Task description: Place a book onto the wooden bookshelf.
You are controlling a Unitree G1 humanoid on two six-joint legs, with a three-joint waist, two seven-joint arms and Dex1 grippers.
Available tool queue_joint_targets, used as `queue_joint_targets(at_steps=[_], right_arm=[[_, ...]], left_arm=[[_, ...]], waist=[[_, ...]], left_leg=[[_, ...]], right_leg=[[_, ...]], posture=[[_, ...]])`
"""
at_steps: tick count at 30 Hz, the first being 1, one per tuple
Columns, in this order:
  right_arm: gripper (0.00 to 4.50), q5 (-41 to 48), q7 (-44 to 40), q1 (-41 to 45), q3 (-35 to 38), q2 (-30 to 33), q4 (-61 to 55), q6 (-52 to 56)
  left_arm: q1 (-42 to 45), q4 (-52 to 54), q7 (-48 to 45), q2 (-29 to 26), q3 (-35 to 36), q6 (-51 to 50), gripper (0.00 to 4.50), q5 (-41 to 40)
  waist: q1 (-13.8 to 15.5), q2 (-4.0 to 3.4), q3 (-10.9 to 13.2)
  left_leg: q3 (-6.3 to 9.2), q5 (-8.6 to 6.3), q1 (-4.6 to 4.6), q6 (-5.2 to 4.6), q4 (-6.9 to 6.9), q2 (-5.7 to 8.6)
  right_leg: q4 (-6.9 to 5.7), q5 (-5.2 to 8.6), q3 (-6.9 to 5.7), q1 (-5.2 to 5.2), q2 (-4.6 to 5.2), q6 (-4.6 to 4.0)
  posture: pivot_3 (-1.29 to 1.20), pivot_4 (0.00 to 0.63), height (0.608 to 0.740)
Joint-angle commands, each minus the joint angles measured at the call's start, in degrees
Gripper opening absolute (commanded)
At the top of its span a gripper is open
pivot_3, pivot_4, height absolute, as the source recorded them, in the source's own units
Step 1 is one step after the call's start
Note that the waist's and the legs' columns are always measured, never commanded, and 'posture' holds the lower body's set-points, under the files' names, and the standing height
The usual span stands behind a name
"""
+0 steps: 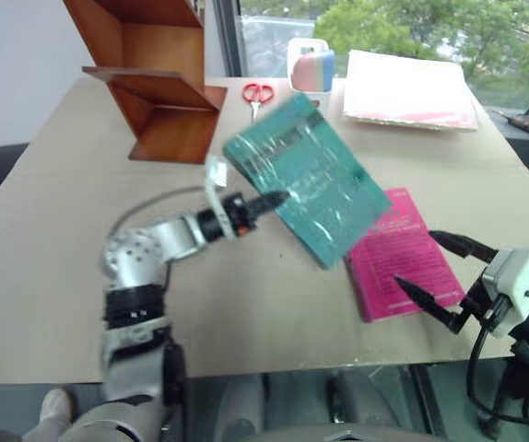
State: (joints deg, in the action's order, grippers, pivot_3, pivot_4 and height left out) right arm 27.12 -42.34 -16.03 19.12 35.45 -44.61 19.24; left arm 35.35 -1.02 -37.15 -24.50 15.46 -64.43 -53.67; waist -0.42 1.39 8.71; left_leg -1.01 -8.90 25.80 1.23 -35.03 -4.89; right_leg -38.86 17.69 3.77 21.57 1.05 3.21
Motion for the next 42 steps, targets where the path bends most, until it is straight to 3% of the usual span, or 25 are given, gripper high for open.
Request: queue_joint_targets(at_steps=[1, 3, 6, 10, 15, 16, 20, 24, 28, 34, 38, 42], right_arm=[[4.50, 2.47, -0.42, 3.16, -0.59, -0.41, 1.20, -1.68], [4.50, 3.07, -0.09, 6.90, -2.03, -0.81, 3.37, -1.79], [4.50, 1.46, -0.16, 12.87, -5.42, -1.44, 7.99, -3.41], [4.50, -0.06, -0.14, 18.31, -9.02, -3.02, 12.64, -5.59], [4.50, -1.43, 0.22, 20.76, -11.43, -4.21, 14.88, -7.34], [4.50, -1.89, 0.49, 21.29, -12.01, -4.69, 15.43, -7.95], [4.50, -3.13, 1.97, 23.00, -13.47, -6.22, 15.87, -8.58], [4.50, -4.00, 3.18, 23.66, -14.20, -7.08, 15.58, -8.60], [4.50, -4.39, 4.26, 24.40, -14.87, -7.86, 14.83, -8.46], [4.50, -6.95, 8.08, 31.41, -14.87, -9.10, 15.40, -8.98], [4.50, -2.94, 11.44, 40.09, -14.19, -9.95, 13.72, -3.15], [4.50, -2.68, 11.76, 41.84, -15.38, -9.75, 12.87, -1.54]], left_arm=[[5.01, 2.49, -12.42, -4.98, -4.73, 12.20, 0.04, 5.77], [11.75, 1.07, -16.93, -9.57, -8.69, 22.85, 0.04, 14.05], [22.97, -4.60, -22.09, -19.27, -20.80, 47.86, 0.04, 37.48], [38.20, -22.27, -23.47, -25.46, -30.80, 72.39, 0.04, 57.66], [49.45, -40.11, -21.11, -26.37, -36.02, 85.41, 0.04, 69.94], [53.58, -44.73, -18.17, -26.74, -38.68, 87.40, 0.04, 75.52], [63.18, -56.60, -10.89, -25.81, -44.92, 91.12, 0.04, 87.19], [66.79, -63.71, -7.18, -22.97, -46.59, 93.69, 0.04, 90.70], [69.29, -69.72, -5.31, -22.02, -50.47, 89.95, 0.04, 97.00], [68.88, -74.79, -4.53, -20.70, -51.98, 83.28, 0.04, 100.16], [69.89, -75.94, -3.26, -19.94, -52.66, 80.40, 0.04, 102.03], [70.49, -76.33, -4.25, -19.82, -52.42, 79.76, 0.04, 102.58]], waist=[[0.48, 0.00, 0.03], [0.89, 0.13, 0.12], [1.04, 0.31, 0.39], [1.13, 0.21, 0.39], [1.13, 0.08, 0.62], [1.15, 0.15, 0.66], [0.77, 0.20, 1.21], [1.06, 0.18, 1.23], [1.10, 0.20, 1.26], [-0.05, 0.16, 1.33], [-0.16, 0.16, 1.36], [0.06, 0.18, 1.37]], left_leg=[[0.00, 0.00, 0.02, 0.00, 0.00, 0.01], [-0.01, 0.00, 0.04, 0.00, -0.01, 0.02], [0.01, 0.02, 0.06, 0.01, -0.04, 0.00], [-0.18, 0.01, 0.06, 0.00, 0.01, 0.01], [-0.19, 0.00, 0.13, -0.01, 0.18, 0.01], [-0.18, 0.00, 0.14, -0.01, 0.21, 0.00], [-0.23, 0.01, 0.23, -0.01, 0.10, -0.02], [-0.23, 0.01, 0.27, -0.01, 0.13, -0.02], [-0.21, 0.01, 0.50, -0.01, 0.05, -0.02], [-0.20, 0.01, 0.61, 0.00, 0.01, -0.03], [-0.20, 0.01, 0.62, 0.00, -0.01, -0.03], [-0.17, 0.02, 0.90, 0.01, -0.04, -0.03]], right_leg=[[0.02, 0.00, -0.01, 0.00, 0.01, 0.00], [0.02, 0.00, -0.01, 0.00, 0.03, 0.00], [-0.02, -0.01, -0.02, 0.08, -0.04, 0.00], [0.14, 0.00, 0.18, 0.06, -0.02, 0.01], [0.15, 0.04, 0.14, 0.19, -0.03, 0.02], [0.12, 0.07, 0.13, 0.19, -0.03, 0.04], [0.00, 0.06, 0.17, 0.32, -0.04, 0.07], [0.02, 0.06, 0.15, 0.38, -0.03, 0.07], [-0.04, 0.05, 0.10, 0.55, -0.02, 0.07], [-0.16, 0.05, 0.11, 0.71, -0.03, 0.08], [-0.18, 0.05, 0.09, 0.71, -0.02, 0.08], [-0.26, 0.04, 0.06, 0.96, -0.02, 0.07]], posture=[[0.00, 0.150, 0.740], [0.00, 0.150, 0.740], [0.00, 0.150, 0.740], [0.00, 0.150, 0.740], [0.00, 0.150, 0.740], [0.00, 0.150, 0.740], [0.00, 0.150, 0.740], [0.00, 0.150, 0.740], [0.00, 0.150, 0.740], [0.00, 0.150, 0.740], [0.00, 0.150, 0.740], [0.00, 0.150, 0.740]])
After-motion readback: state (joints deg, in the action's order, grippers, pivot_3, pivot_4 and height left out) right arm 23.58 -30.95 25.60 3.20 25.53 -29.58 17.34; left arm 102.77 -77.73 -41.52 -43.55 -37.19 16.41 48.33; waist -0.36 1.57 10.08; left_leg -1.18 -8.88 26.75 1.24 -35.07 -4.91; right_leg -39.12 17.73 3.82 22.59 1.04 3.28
